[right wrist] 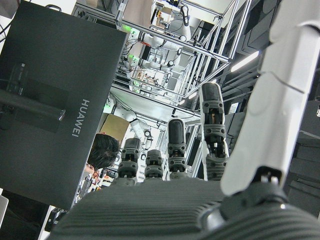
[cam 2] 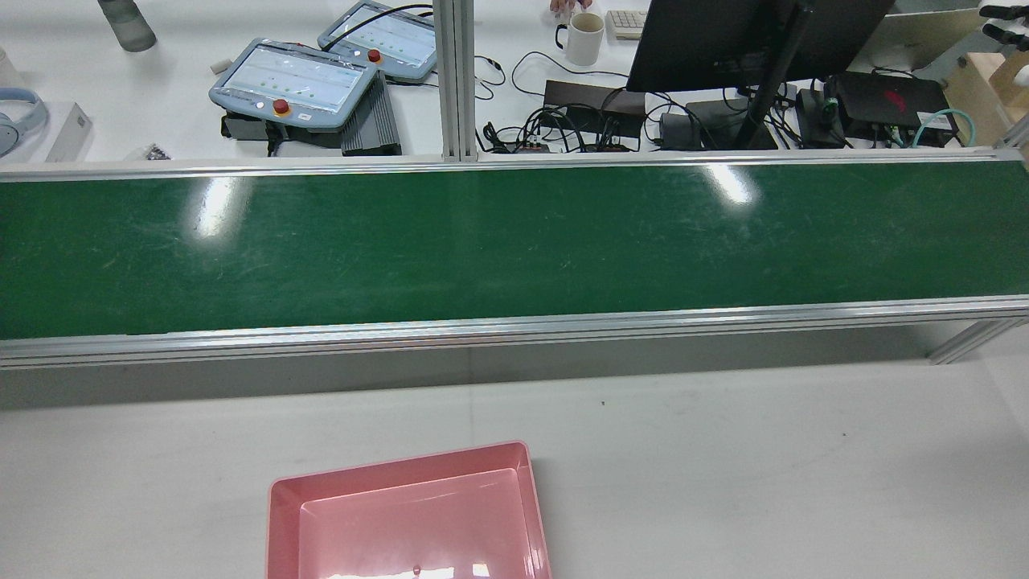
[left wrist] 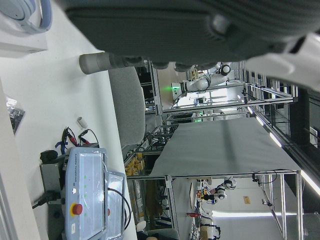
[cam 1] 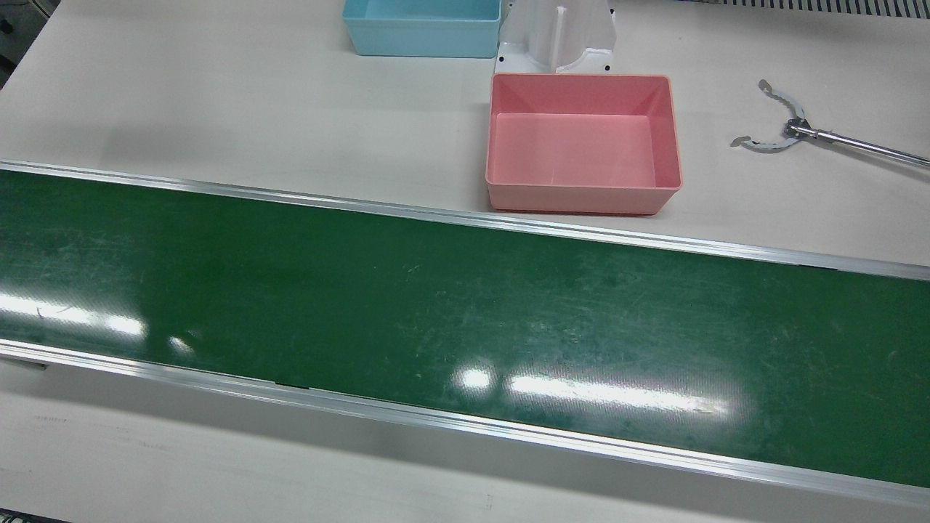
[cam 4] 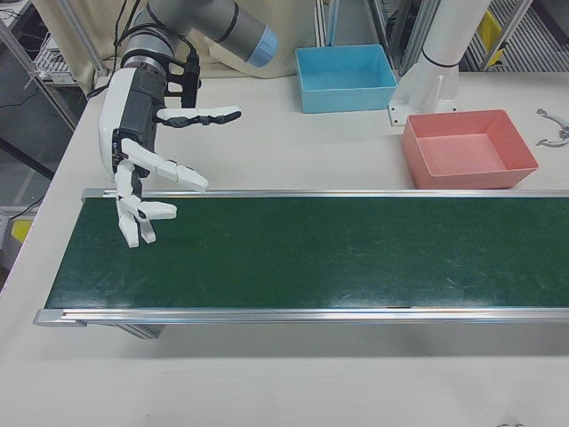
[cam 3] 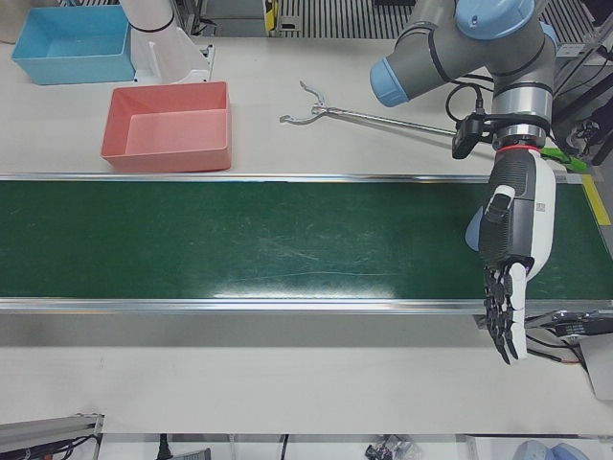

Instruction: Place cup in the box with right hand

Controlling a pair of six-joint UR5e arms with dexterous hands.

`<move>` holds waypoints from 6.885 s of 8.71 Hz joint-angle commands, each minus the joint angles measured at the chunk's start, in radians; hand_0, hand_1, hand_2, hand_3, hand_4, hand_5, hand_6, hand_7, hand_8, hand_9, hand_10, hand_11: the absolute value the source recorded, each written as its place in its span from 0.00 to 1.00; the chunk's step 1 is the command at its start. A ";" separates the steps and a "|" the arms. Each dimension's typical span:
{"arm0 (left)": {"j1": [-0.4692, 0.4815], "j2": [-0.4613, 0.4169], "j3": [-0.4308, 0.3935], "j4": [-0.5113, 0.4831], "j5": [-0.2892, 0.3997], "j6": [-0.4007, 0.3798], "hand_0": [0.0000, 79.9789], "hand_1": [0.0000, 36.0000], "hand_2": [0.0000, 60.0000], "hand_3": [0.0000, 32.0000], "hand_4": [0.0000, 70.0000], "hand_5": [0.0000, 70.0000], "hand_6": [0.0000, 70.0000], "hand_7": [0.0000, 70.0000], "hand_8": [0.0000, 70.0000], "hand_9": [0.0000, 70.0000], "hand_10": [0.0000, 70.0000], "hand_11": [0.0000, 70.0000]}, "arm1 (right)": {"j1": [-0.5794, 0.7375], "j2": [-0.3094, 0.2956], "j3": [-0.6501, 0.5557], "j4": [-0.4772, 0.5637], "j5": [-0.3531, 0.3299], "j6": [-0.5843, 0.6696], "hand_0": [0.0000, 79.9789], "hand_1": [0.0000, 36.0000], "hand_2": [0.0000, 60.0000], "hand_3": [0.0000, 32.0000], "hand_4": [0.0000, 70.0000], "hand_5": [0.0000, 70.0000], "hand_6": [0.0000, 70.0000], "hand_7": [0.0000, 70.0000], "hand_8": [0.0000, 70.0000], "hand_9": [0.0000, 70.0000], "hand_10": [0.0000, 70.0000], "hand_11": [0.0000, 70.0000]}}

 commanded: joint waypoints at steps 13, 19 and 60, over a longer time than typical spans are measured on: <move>0.000 0.000 0.000 0.000 0.000 0.001 0.00 0.00 0.00 0.00 0.00 0.00 0.00 0.00 0.00 0.00 0.00 0.00 | -0.001 0.000 0.000 0.000 0.000 0.000 0.70 0.33 0.00 0.00 0.54 0.08 0.17 0.69 0.07 0.22 0.16 0.25; 0.000 0.000 0.000 0.000 0.000 0.000 0.00 0.00 0.00 0.00 0.00 0.00 0.00 0.00 0.00 0.00 0.00 0.00 | -0.001 0.000 0.000 0.000 0.000 0.000 0.70 0.33 0.00 0.00 0.54 0.08 0.17 0.71 0.07 0.22 0.16 0.25; 0.000 0.000 0.000 0.000 0.000 0.001 0.00 0.00 0.00 0.00 0.00 0.00 0.00 0.00 0.00 0.00 0.00 0.00 | -0.016 0.021 -0.084 -0.014 -0.089 0.036 0.71 0.38 0.00 0.00 0.59 0.08 0.17 0.71 0.04 0.17 0.10 0.17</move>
